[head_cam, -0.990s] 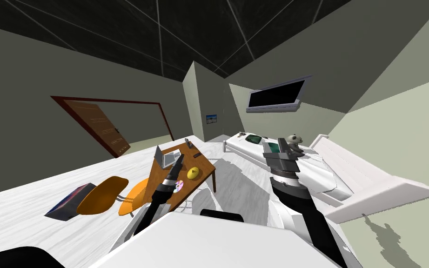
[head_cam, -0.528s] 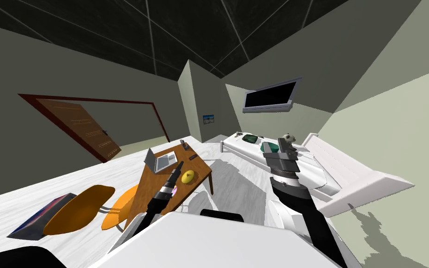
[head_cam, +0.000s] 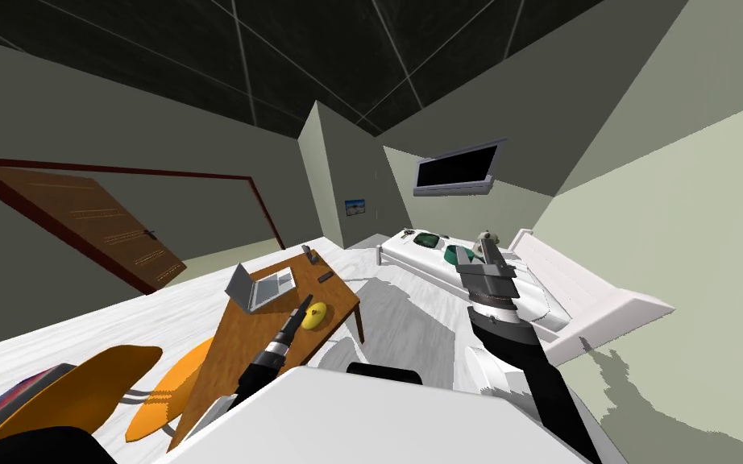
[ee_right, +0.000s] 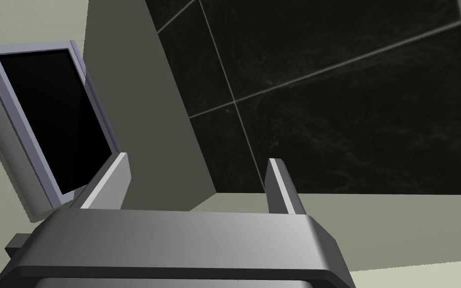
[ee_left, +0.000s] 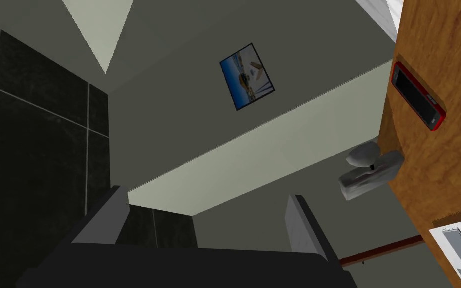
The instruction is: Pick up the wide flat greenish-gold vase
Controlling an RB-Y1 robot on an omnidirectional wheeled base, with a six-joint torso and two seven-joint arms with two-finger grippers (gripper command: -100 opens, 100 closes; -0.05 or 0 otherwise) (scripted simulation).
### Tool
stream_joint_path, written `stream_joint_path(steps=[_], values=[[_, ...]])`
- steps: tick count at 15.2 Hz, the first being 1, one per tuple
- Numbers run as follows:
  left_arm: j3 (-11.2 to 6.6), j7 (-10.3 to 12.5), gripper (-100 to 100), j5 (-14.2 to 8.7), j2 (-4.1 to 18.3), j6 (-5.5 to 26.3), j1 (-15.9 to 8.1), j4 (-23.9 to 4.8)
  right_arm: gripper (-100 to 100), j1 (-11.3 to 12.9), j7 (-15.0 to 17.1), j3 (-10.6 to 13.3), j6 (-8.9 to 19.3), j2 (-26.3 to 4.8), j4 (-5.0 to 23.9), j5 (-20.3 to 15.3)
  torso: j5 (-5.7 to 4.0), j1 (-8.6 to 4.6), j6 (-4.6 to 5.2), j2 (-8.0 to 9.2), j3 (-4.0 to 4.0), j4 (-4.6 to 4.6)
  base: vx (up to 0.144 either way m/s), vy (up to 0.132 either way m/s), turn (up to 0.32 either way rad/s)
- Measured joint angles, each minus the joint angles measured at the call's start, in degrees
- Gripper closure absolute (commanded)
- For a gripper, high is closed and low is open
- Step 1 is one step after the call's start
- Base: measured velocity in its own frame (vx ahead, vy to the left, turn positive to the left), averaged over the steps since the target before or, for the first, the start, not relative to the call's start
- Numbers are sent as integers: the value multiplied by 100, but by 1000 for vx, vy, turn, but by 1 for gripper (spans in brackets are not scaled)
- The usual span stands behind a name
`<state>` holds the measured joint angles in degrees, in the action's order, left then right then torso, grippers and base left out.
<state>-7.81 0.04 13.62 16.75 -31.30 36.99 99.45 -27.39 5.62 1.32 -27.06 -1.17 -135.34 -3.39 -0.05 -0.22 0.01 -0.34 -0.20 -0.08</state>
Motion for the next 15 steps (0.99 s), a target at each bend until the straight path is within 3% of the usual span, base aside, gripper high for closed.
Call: stream_joint_path(steps=[15], values=[[-270,316,-100,411,403,-270,647,-1902,0,0,0,0,0,0,0,0,-1,2,2,-10,-6,-2,102,-41,-124]])
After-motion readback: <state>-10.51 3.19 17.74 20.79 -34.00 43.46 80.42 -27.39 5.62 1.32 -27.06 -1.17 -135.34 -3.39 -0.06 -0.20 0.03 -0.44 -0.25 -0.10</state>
